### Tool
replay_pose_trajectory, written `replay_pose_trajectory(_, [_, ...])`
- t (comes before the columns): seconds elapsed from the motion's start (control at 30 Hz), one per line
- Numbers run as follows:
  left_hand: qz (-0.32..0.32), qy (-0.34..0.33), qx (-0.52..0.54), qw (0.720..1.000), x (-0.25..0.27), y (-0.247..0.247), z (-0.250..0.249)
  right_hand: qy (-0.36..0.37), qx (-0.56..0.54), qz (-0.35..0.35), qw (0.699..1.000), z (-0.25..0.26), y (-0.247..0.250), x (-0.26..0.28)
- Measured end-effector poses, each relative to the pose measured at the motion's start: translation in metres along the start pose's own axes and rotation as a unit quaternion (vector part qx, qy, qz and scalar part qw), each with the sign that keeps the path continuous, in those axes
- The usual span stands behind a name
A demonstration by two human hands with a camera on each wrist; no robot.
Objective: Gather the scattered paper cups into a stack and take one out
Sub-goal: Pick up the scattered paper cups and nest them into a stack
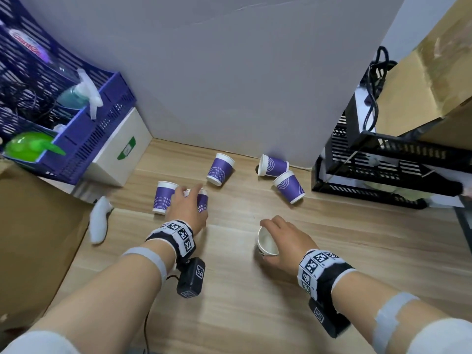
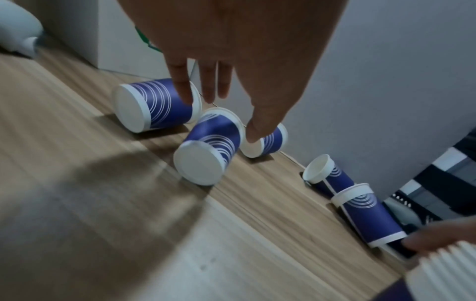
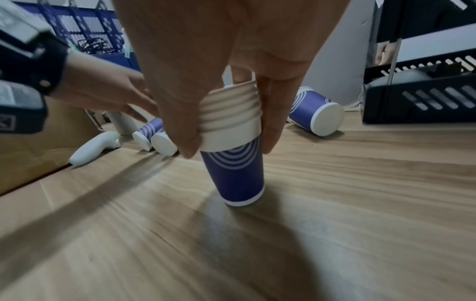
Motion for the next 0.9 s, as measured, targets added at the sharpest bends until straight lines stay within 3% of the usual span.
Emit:
replay_pose_trajectory(0.13, [0.054,0.025,-0.009,0.998,-0.008,-0.023,0.007,-0.064,-0.075,-0.042,0.994,0.000,0.016,-0.014])
replay_pose_trajectory(0.23, [0.042,0.047,0.029,0.998,-0.009,-0.030,0.011,-0.113,-0.160,-0.086,0.977,0.003,0.033,-0.031])
replay_pose_trajectory(0.3, [0.035,0.021,0.062,0.997,-0.008,-0.030,0.008,-0.138,-0.214,-0.129,0.958,0.005,0.049,-0.044])
replay_pose_trajectory(0.43, [0.080,-0.027,0.180,0.980,0.006,-0.028,-0.007,-0.162,-0.284,-0.175,0.929,0.018,0.074,-0.067])
replay_pose_trajectory(0.7, [0.099,-0.106,0.319,0.937,0.013,0.009,-0.038,-0.140,-0.279,-0.102,0.944,0.060,0.059,-0.094])
replay_pose_trajectory(0.9, [0.089,-0.117,0.370,0.917,0.008,0.022,-0.042,-0.158,-0.301,-0.080,0.937,0.076,0.044,-0.099])
Point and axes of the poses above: each hand's wrist, its own x-axis away from the middle knuckle, its own y-axis out of the back of the hand, z = x × y, the point moved 10 cm from there along -x, towards the middle knuckle, and after that the axes turned 14 degrees about -z, right-handed, at the moved point
